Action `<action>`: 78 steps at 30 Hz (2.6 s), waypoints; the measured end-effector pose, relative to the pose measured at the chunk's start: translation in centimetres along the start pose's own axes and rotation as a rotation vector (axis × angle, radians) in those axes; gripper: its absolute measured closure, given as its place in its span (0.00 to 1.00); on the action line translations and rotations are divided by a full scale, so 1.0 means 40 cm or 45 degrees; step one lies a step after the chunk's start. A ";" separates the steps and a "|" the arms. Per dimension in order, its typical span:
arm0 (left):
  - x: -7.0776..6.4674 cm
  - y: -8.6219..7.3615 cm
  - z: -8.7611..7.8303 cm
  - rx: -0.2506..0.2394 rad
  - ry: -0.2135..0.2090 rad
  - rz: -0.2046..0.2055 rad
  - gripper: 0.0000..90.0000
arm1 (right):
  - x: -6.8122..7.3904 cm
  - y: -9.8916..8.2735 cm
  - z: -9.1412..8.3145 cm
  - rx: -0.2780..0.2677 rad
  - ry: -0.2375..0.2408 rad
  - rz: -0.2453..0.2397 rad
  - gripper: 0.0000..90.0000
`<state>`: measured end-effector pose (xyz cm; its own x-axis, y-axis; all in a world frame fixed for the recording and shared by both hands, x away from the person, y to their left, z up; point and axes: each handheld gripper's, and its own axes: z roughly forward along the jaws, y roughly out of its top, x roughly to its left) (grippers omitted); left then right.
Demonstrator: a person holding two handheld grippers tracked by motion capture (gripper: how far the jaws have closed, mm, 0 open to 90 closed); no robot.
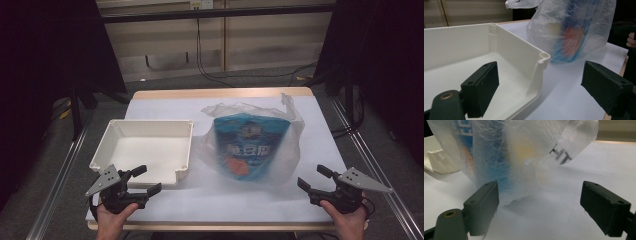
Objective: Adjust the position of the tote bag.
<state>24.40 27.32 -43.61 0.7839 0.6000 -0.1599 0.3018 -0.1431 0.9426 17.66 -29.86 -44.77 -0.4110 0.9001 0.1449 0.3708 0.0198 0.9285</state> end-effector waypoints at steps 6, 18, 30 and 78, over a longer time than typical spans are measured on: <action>0.002 0.001 -0.004 -0.007 0.032 0.004 0.15 | 0.003 0.002 0.000 0.000 0.006 -0.019 0.17; -0.006 0.004 0.000 0.000 0.033 0.023 0.16 | 0.012 0.004 -0.004 -0.010 0.029 -0.036 0.17; -0.018 0.021 0.036 0.025 0.002 0.054 0.20 | 0.009 0.017 -0.004 -0.014 0.067 -0.038 0.26; 0.107 0.198 0.235 0.213 -0.052 0.079 0.53 | -0.120 0.311 0.065 0.101 0.078 -0.068 0.67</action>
<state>35.24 21.35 -39.59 0.8242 0.5538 -0.1181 0.3357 -0.3100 0.8895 26.43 -32.80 -34.81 -0.4813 0.8684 0.1189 0.4105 0.1035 0.9060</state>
